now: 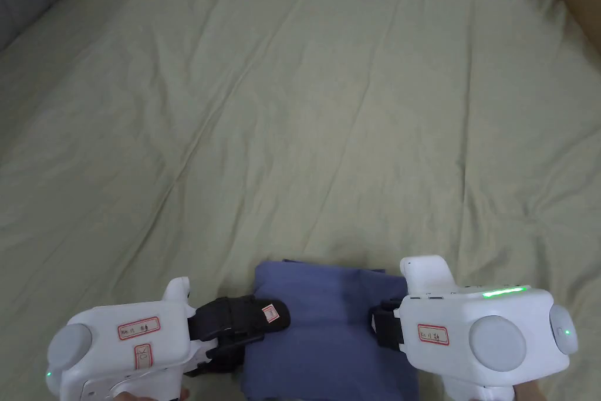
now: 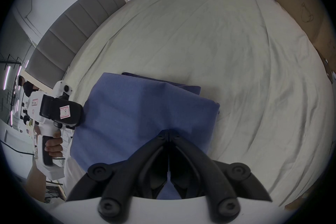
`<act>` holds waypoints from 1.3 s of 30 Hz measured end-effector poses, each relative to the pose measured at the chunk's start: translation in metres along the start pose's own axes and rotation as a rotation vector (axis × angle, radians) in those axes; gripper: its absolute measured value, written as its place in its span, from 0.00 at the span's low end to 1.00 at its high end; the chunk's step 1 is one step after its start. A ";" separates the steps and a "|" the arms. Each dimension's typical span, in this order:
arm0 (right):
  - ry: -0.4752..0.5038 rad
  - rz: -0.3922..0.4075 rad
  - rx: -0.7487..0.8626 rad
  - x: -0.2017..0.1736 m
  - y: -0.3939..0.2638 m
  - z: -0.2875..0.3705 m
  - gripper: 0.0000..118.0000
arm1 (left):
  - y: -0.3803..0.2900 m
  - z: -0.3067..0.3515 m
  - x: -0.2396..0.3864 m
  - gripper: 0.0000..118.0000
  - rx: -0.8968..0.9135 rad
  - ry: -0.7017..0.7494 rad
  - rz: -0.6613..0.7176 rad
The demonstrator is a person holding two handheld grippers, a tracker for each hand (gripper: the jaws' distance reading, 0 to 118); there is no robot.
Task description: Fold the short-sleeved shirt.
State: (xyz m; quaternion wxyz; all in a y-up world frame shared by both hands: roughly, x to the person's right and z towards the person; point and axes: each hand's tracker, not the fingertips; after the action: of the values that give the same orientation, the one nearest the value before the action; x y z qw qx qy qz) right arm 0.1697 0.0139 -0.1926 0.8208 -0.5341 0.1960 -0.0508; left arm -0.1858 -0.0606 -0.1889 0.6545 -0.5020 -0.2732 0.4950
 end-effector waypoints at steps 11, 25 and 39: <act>0.019 -0.036 -0.008 0.003 -0.001 0.001 0.01 | 0.014 -0.029 0.000 0.26 -0.070 0.046 -0.144; -0.002 -0.030 0.030 -0.010 -0.014 0.036 0.01 | 0.102 0.107 0.023 0.24 0.034 0.441 -0.349; -0.047 -0.087 -0.097 -0.025 -0.032 0.013 0.01 | 0.204 0.273 0.034 0.24 0.097 1.302 -0.431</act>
State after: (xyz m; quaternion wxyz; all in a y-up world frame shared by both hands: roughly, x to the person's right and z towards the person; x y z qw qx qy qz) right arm 0.1559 0.0189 -0.1523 0.7953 -0.5824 0.1554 -0.0646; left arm -0.4830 0.0778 -0.2882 0.7910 -0.6017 0.1045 -0.0372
